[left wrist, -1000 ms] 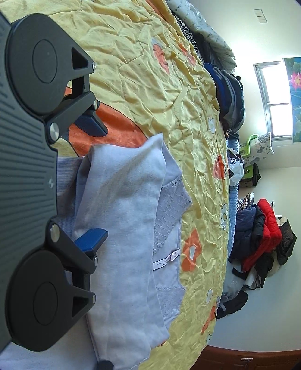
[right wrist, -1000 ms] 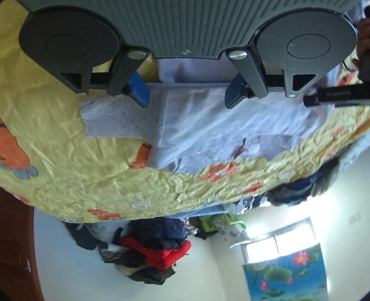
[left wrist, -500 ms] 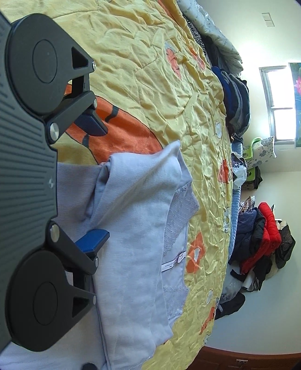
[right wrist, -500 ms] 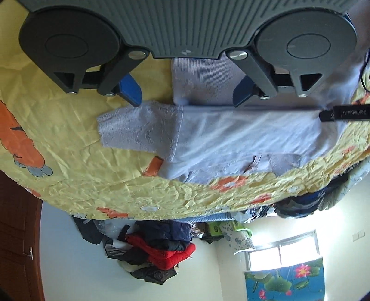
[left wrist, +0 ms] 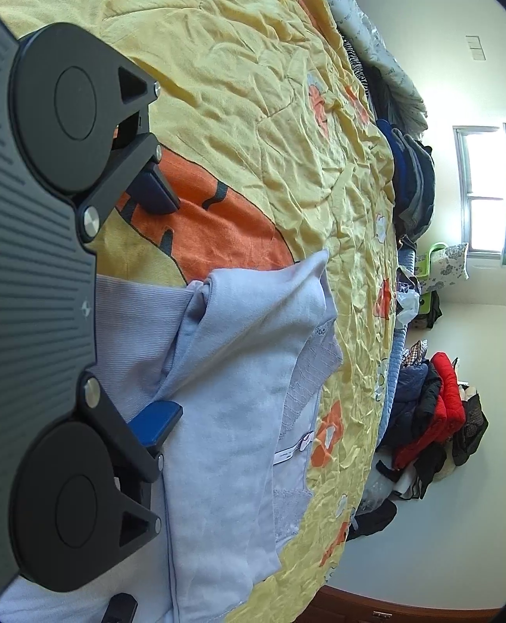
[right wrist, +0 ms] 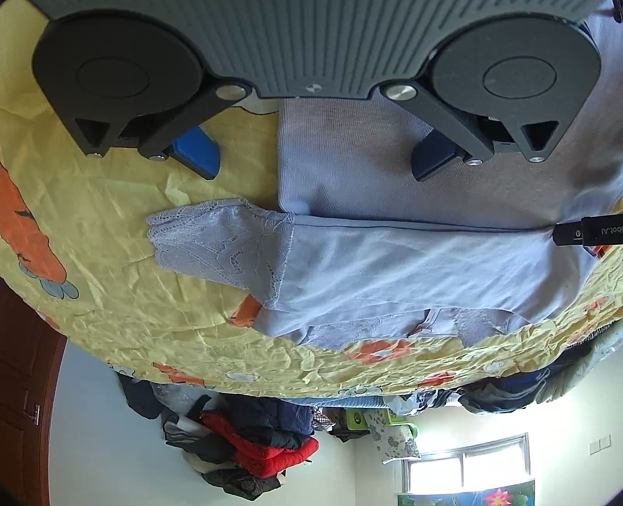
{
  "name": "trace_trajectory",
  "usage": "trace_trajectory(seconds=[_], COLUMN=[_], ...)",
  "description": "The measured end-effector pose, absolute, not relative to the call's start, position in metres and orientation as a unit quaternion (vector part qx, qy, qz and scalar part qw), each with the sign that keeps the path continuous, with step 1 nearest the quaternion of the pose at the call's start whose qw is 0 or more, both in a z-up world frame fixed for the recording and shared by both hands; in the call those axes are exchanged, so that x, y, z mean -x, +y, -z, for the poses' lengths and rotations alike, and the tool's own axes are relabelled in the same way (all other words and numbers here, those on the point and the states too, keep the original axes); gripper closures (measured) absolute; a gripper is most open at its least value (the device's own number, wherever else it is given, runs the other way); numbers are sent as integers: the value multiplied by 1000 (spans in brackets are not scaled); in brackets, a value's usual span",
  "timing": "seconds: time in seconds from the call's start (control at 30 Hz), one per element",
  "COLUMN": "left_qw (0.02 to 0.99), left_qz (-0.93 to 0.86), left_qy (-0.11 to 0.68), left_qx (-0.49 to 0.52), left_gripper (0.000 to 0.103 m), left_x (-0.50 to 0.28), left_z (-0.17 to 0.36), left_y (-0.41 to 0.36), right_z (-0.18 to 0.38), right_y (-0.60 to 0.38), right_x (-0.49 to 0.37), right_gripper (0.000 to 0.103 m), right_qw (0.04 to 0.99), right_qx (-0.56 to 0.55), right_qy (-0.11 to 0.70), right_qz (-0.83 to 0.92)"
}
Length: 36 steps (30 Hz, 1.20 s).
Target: Fold small clothes
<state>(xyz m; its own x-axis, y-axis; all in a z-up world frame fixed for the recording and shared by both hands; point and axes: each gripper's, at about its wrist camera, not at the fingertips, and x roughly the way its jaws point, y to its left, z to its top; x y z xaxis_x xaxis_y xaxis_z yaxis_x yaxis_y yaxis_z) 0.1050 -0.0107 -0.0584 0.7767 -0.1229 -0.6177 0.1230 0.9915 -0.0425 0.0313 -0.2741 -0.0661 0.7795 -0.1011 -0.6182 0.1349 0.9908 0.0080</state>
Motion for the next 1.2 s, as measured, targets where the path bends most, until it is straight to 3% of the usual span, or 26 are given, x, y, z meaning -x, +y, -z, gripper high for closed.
trace_trajectory(seconds=[0.67,0.97,1.2], left_qw=[948,959,948], left_qz=[46,58,54], left_qy=[309,262,294], left_qx=[-54,-90,-107], left_gripper=[0,0,0], left_x=[-86,-93,-115], left_z=[52,35,44], left_y=[16,3,12], right_z=[66,67,66], right_y=[-274,-275,-275], right_x=[-31,-31,-31], right_gripper=[0,0,0], right_qw=[943,943,944], right_qx=[-29,-30,-31], right_qy=[325,324,324], right_qz=[61,61,61])
